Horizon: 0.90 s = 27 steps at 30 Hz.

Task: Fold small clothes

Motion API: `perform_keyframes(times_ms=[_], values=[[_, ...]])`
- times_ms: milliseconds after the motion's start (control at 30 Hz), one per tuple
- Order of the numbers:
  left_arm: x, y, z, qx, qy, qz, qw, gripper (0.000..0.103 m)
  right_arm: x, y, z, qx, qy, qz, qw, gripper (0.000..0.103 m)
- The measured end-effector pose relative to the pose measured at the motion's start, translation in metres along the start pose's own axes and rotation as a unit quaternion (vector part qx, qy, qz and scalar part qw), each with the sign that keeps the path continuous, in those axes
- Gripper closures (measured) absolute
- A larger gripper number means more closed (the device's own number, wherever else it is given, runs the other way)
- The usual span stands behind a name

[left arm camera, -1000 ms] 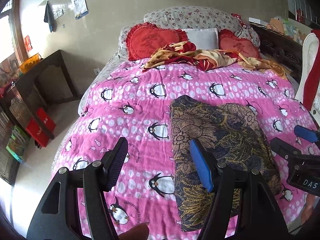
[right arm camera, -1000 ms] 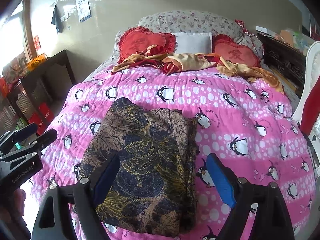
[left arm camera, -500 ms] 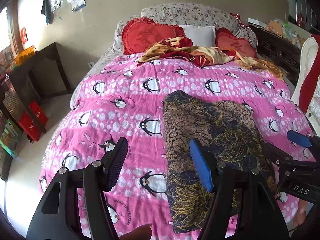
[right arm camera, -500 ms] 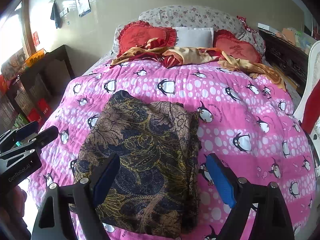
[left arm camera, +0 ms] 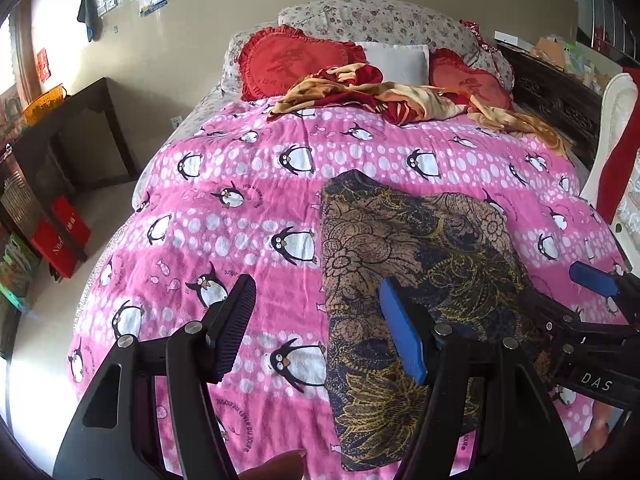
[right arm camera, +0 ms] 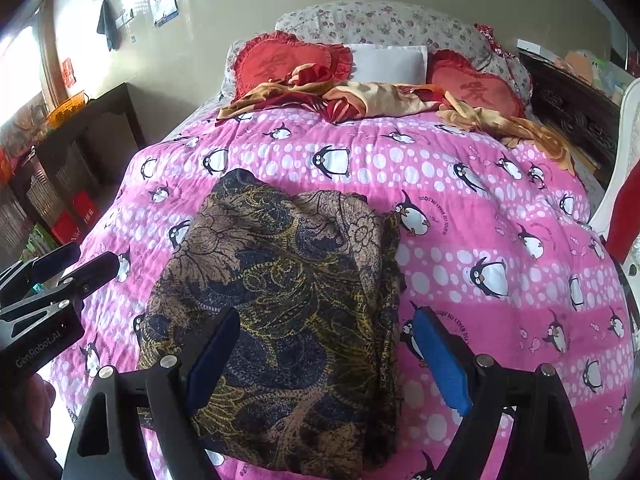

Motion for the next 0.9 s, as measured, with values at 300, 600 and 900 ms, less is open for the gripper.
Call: perform_keyframes(times_ms=[300,600,900], values=[[-0.001,0.002,-0.01,-0.006,0.008,0.003,0.9999,0.038,-0.001,-0.002,-0.007,-0.003,0.009,-0.004,1.0,0.017],[-0.003,0.003,-0.015,-0.008,0.017,0.003,0.9998,0.038,-0.001,0.0,-0.012,-0.003,0.013,-0.002,1.0,0.017],[-0.003,0.002,-0.019,-0.01,0.02,0.002,0.9997,0.038,-0.001,-0.002,-0.019,-0.004,0.02,-0.003,1.0,0.017]])
Point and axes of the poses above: each gripper's, at about its wrist camera, not at the fingertips, and z roughly against the way its jaws point, y to its left, x to its top, the point moved 1 cm from there along -z, roughly the way its jaws point, and after that the axes turned 10 degrees about -z, right-handed, at the moved point
